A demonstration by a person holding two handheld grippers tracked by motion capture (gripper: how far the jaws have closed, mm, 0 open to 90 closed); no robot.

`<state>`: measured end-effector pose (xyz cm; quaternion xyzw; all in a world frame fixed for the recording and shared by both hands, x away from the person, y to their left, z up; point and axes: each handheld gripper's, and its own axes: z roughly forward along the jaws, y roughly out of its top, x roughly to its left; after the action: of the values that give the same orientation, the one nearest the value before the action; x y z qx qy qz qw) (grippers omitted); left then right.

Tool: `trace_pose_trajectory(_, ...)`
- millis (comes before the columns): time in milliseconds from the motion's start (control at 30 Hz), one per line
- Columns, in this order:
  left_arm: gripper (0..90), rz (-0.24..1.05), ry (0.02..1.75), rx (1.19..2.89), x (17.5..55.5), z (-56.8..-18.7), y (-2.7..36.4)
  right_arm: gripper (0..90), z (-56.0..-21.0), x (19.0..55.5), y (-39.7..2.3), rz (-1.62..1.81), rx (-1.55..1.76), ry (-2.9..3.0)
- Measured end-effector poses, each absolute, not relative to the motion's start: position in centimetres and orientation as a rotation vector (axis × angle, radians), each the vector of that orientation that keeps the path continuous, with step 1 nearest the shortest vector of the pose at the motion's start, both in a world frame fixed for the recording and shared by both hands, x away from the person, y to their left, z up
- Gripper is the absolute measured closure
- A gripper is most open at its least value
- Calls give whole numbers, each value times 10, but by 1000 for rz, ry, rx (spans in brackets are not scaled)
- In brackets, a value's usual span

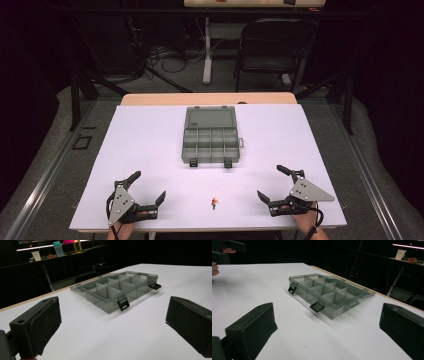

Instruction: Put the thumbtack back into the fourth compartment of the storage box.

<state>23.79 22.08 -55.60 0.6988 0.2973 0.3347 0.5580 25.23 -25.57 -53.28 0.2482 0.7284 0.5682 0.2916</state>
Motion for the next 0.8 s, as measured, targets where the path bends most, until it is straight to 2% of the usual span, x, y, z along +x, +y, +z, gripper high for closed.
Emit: trace_pose_trajectory(800,0,791,704,1654,238,-556,220,0,-531,262,-245,1474,676,1990)
